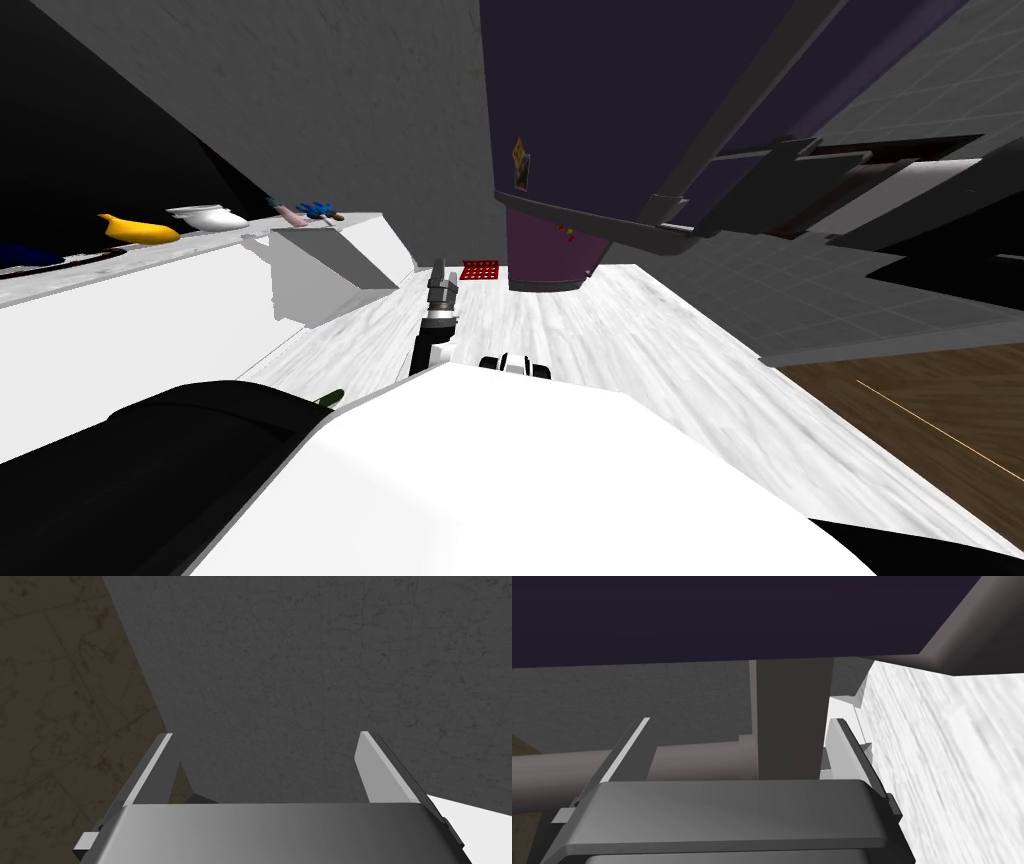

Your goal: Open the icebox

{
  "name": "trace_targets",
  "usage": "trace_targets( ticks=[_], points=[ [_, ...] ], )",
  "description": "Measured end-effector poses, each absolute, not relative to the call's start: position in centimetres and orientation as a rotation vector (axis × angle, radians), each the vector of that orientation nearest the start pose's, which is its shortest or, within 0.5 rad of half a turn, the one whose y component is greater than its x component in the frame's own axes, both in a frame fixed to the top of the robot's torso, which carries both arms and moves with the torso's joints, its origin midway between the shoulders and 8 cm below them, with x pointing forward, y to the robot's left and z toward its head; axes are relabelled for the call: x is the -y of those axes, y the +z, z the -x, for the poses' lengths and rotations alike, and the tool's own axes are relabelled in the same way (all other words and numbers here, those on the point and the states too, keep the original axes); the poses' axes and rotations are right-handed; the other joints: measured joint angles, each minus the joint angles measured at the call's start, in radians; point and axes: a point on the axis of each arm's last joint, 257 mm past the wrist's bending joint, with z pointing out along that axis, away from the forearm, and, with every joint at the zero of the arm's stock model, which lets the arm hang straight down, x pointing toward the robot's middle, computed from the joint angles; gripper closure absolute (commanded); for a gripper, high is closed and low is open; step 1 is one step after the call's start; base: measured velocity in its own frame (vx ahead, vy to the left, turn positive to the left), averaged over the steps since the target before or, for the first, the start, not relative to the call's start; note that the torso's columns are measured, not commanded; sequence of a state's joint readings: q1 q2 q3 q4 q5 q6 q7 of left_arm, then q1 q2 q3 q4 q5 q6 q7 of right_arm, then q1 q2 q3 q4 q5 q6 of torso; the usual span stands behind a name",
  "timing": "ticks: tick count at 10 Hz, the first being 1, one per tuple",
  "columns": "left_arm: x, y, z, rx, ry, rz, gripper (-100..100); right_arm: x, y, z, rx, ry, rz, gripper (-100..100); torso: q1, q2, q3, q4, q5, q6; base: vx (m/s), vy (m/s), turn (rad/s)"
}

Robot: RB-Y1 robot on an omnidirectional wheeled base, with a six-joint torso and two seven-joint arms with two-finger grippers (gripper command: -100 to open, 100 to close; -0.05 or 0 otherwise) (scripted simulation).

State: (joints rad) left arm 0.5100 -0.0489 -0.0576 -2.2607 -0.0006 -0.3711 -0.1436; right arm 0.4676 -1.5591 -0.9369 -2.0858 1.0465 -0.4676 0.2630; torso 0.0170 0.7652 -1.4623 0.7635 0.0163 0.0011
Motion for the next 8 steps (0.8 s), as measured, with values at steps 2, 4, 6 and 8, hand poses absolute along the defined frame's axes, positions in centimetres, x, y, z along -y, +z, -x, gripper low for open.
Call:
trace_targets(
  ticks=[2,4,6,8],
  points=[
    [-26.9,-1.3,-36.9,-0.727,-1.19,0.763,0,29.7,20.4,-42.8,-0.803,-0.828,1.476,-100,0.0,0.0,0.0,0.001,0.001,-0.001,0.006,-0.003,0.008],
    [-26.9,-1.3,-36.9,-0.727,-1.19,0.763,0,29.8,19.0,-43.0,-0.826,-0.808,1.501,0,-0.008,-0.006,-0.002,-0.009,-0.008,0.002,0.013,0.003,0.026],
    [-26.9,-1.3,-36.9,-0.727,-1.19,0.763,0,29.7,17.9,-43.0,-0.841,-0.791,1.521,0,-0.016,-0.013,-0.006,-0.015,-0.013,0.003,0.009,0.01,0.027],
    [-26.9,-1.3,-36.9,-0.727,-1.19,0.763,0,29.6,17.4,-43.1,-0.849,-0.782,1.532,0,-0.019,-0.018,-0.008,-0.019,-0.016,0.002,0.008,0.007,0.018]
  ],
)
